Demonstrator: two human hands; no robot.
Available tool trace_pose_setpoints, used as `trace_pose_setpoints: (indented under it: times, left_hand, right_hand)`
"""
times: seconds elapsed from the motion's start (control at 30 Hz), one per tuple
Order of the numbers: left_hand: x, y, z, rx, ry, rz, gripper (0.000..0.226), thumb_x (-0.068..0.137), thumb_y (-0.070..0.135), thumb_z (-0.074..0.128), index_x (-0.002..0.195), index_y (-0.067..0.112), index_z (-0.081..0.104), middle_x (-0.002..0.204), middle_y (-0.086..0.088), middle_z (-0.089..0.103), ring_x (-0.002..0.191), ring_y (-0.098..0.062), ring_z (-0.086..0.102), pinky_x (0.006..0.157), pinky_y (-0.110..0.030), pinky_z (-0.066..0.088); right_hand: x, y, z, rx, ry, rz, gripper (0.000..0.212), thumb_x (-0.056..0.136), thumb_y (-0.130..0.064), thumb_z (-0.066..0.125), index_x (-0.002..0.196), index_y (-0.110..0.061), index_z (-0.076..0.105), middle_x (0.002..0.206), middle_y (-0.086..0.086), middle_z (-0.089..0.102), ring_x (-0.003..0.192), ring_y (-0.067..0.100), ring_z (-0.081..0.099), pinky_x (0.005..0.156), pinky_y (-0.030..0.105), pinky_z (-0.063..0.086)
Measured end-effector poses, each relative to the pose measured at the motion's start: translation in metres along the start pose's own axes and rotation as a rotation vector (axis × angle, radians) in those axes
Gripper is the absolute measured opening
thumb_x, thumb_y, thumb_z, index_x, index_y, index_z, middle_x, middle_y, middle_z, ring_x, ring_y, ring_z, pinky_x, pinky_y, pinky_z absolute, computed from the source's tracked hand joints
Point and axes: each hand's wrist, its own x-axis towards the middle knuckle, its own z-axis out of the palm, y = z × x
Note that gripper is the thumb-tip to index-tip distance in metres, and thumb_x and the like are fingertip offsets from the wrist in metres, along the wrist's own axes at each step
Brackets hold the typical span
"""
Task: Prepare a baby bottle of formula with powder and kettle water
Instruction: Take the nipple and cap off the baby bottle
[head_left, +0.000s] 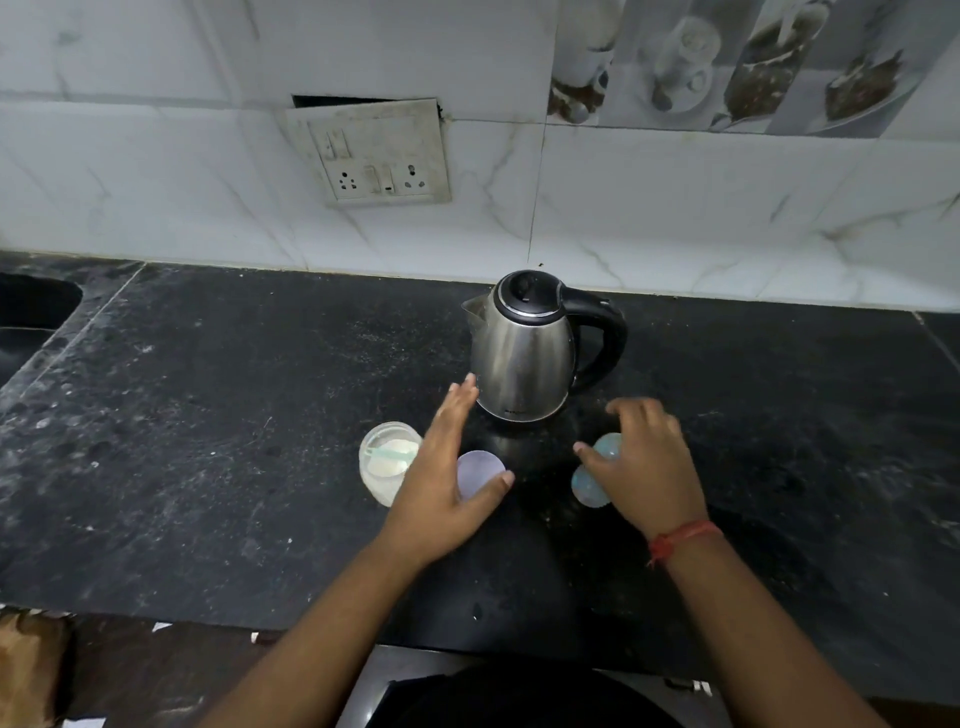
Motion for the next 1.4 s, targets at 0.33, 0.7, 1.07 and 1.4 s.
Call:
trace_pose_setpoints:
  times: [0.33, 0.7, 1.07, 1.4]
  left_hand:
    - [0.011, 0.011, 0.061, 0.023, -0.278, -0.049, 0.099, 0.088, 0.029, 0.079, 0.164, 0.018, 0.015, 0.173, 0.009, 0.011, 0.159, -0.006, 0.006, 0.126, -0.021, 0.011]
    - [0.025, 0.021, 0.06, 0.342, -0.167, -0.014, 0.049, 0.086, 0.036, 0.075, 0.13, 0.022, 0.057, 0.115, 0.01, 0.066, 0.101, -0.009, 0.059, 0.075, -0.022, 0.039]
    - [0.019, 0.008, 0.049, -0.016, -0.253, -0.249, 0.054, 0.087, 0.021, 0.082, 0.133, 0.021, 0.052, 0.111, 0.004, 0.069, 0.097, -0.009, 0.066, 0.088, -0.03, 0.053]
    - [0.011, 0.004, 0.048, -0.086, -0.159, -0.288, 0.057, 0.084, 0.025, 0.086, 0.122, 0.048, 0.048, 0.115, 0.012, 0.069, 0.105, -0.004, 0.067, 0.092, -0.025, 0.056]
  right_hand:
    - [-0.004, 0.007, -0.01, 0.259, -0.098, 0.001, 0.032, 0.086, -0.034, 0.075, 0.112, -0.019, 0.064, 0.108, -0.003, 0.06, 0.094, 0.014, 0.058, 0.08, 0.028, 0.045]
    - [-0.001, -0.005, -0.019, 0.576, -0.263, 0.083, 0.027, 0.094, -0.045, 0.066, 0.102, -0.02, 0.061, 0.09, -0.004, 0.069, 0.071, 0.003, 0.064, 0.059, 0.011, 0.045]
    - [0.004, 0.023, -0.016, 0.941, -0.004, 0.217, 0.018, 0.095, -0.03, 0.068, 0.109, -0.034, 0.057, 0.089, -0.006, 0.069, 0.065, 0.002, 0.065, 0.056, 0.019, 0.051]
    - [-0.008, 0.135, 0.028, -0.26, -0.25, 0.089, 0.057, 0.09, -0.042, 0.071, 0.139, -0.02, 0.052, 0.133, 0.009, 0.054, 0.114, 0.031, 0.055, 0.092, 0.041, 0.052]
